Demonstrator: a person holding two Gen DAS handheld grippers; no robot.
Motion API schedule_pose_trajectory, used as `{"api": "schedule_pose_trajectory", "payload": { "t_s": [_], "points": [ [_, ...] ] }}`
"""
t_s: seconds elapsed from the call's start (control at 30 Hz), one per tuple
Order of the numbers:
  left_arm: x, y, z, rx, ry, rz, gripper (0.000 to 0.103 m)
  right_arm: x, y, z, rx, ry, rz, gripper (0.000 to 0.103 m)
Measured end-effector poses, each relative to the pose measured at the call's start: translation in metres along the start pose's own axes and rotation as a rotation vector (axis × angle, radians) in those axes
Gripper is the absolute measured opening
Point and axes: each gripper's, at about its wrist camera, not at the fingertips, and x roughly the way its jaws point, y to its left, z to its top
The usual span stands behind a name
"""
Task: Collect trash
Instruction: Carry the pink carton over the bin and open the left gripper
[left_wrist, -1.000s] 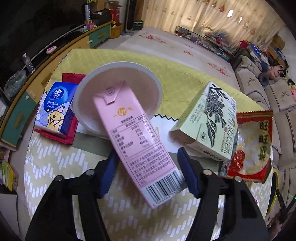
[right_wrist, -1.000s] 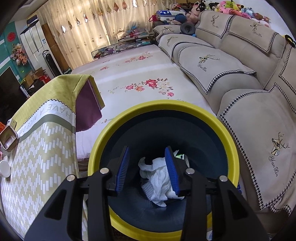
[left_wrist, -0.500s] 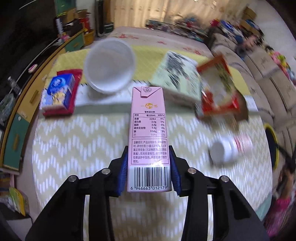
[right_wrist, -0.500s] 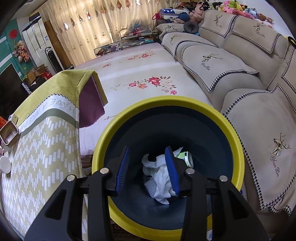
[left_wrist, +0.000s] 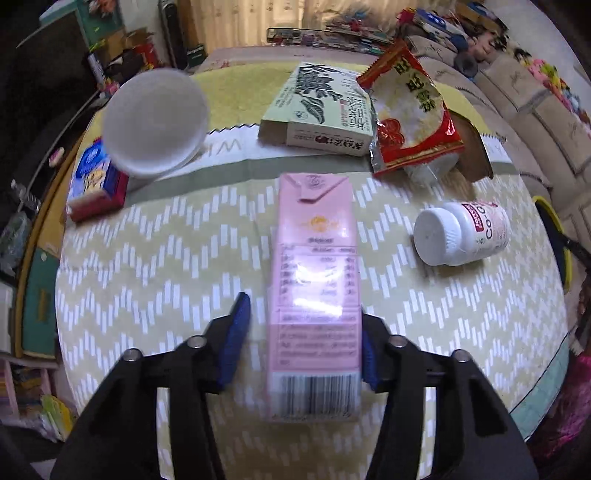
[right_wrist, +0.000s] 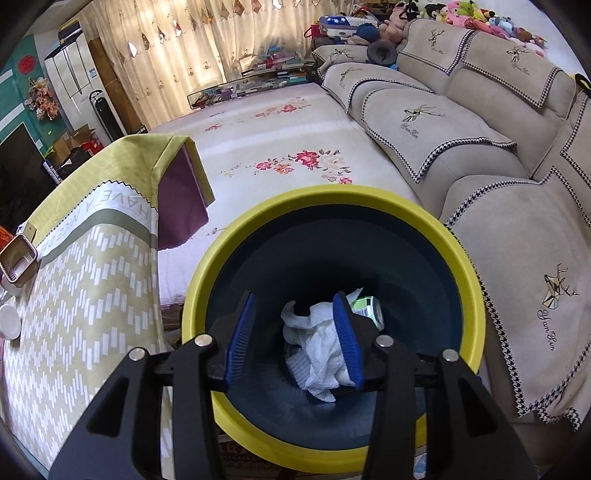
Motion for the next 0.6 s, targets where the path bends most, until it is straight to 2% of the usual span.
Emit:
{"api": "schedule_pose_trajectory", "payload": {
  "t_s": [0.2, 0.43, 0.6],
  "points": [
    [-0.015, -0.020, -0.010, 0.089, -0.017, 0.020, 0.038, 0.001, -0.007, -0.003, 0.006, 0.006, -0.007, 0.042],
    [-0.064, -0.062, -0.028, 0.180, -0.057, -0.061, 0.038, -0.002, -0.012, -0.003, 0.018, -0.004, -0.003, 0.042],
    [-0.102, -0.119, -0.025, 0.269, -0.117, -0.166, 0.038, -0.013, -0.022, 0.000, 0.032, -0.027, -0.011, 0.042]
  ]
}}
